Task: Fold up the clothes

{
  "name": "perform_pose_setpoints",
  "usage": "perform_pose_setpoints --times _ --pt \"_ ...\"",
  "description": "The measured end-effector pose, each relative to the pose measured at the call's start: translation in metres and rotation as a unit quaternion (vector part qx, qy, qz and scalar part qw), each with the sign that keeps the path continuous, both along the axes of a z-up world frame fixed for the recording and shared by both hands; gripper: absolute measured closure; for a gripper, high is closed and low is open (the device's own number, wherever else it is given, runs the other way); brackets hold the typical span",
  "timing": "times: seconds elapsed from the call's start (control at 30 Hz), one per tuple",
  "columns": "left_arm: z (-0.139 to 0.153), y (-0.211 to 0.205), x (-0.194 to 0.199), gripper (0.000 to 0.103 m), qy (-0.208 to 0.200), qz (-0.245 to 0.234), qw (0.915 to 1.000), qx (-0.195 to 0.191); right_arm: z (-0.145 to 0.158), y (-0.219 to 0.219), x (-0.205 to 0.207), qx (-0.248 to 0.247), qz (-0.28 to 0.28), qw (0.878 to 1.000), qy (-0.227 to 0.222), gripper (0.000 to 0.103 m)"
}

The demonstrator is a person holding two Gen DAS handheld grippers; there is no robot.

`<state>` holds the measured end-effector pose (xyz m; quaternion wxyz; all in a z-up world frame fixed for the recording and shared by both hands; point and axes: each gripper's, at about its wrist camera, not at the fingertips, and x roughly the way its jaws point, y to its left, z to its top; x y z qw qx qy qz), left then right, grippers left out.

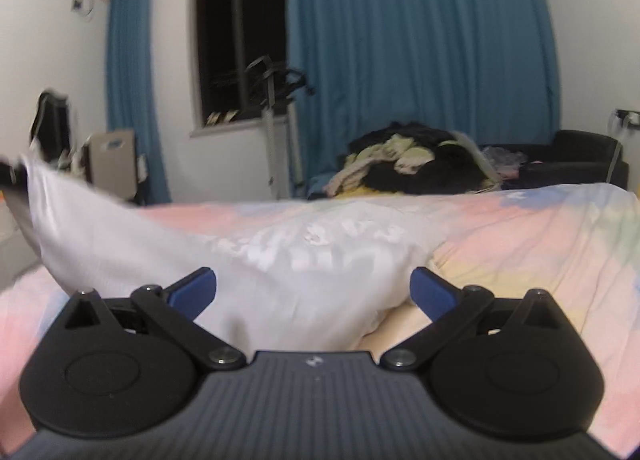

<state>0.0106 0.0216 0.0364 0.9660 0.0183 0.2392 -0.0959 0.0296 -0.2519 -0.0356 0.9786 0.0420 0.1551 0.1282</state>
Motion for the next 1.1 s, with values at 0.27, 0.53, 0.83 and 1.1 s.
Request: perform_pose_setpoints --times 0.27,0.53,0.83,1.1 --pt "-0.048 0.011 0.003 0.07 0.07 0.048 0.9963 0.012 -0.013 0.006 0.004 -0.001 0.018 0.996 0.082 0.0" --pt "-0.031 -0.007 -0.037 0.036 -0.017 0.01 0.9969 0.076 -0.018 -0.009 0.008 0.04 -0.03 0.992 0.114 0.0" --pt "-0.095 -0.109 -0.022 0.036 0.015 -0.202 0.9443 0.259 -0.025 -0.03 0.015 0.08 -0.048 0.987 0.131 0.0" --pt "-0.145 -0.119 0.025 0.092 0.046 -0.247 0.9075 0.337 -0.03 -0.024 0.021 0.092 -0.023 0.985 0.142 0.0"
